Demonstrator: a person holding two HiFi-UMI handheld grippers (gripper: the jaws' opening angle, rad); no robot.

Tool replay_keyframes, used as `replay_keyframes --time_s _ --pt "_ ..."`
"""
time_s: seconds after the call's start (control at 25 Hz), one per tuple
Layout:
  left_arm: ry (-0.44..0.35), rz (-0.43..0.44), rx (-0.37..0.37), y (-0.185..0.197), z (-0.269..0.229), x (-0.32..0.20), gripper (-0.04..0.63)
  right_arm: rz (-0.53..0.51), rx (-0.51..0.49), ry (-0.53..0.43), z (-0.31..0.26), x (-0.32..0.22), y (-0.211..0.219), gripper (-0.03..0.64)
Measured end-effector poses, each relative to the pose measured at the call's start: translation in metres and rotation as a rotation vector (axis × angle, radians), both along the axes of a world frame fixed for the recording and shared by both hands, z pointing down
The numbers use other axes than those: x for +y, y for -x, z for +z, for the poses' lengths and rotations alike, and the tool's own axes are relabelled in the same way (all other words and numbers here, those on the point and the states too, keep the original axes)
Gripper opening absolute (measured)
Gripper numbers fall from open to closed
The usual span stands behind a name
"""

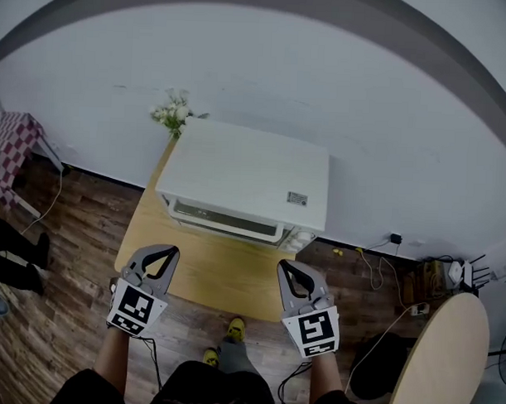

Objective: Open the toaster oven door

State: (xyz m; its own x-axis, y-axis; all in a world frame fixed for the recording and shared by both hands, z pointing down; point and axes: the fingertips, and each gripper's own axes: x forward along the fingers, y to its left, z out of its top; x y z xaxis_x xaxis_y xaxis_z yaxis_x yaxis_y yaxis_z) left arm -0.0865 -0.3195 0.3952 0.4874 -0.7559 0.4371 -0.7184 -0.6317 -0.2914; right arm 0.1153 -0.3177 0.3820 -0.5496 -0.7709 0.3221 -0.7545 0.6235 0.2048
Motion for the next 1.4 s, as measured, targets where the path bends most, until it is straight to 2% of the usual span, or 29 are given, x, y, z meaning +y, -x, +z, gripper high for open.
replay_keyframes --time_s 0.24,0.4,0.56,0.72,0.88,0.96,1.4 --pt "-0.002 0.043 -0.113 0.01 0.009 -0.025 0.044 -0.107 0.091 0.0 0.008 -0.025 0.015 0.042" --pt "-0.019 0.119 -0.237 0.008 0.014 -0.041 0.066 -0.191 0.189 0.008 0.015 -0.035 0.02 0.075" --pt "-0.013 0.202 -0.318 0.001 0.021 -0.052 0.084 -0.239 0.252 0.017 0.019 -0.046 0.022 0.13" --pt "-0.003 0.256 -0.402 -0.004 0.029 -0.063 0.107 -0.3 0.377 0.014 0.03 -0.051 0.026 0.141" --pt "0.002 0.298 -0.483 -0.006 0.035 -0.074 0.133 -0.314 0.413 0.012 0.035 -0.059 0.029 0.147" --pt "0.007 0.304 -0.508 -0.007 0.039 -0.08 0.14 -0.324 0.422 0.016 0.038 -0.062 0.031 0.161" --pt "0.043 0.358 -0.541 -0.012 0.051 -0.089 0.14 -0.419 0.474 0.049 0.044 -0.064 0.037 0.17"
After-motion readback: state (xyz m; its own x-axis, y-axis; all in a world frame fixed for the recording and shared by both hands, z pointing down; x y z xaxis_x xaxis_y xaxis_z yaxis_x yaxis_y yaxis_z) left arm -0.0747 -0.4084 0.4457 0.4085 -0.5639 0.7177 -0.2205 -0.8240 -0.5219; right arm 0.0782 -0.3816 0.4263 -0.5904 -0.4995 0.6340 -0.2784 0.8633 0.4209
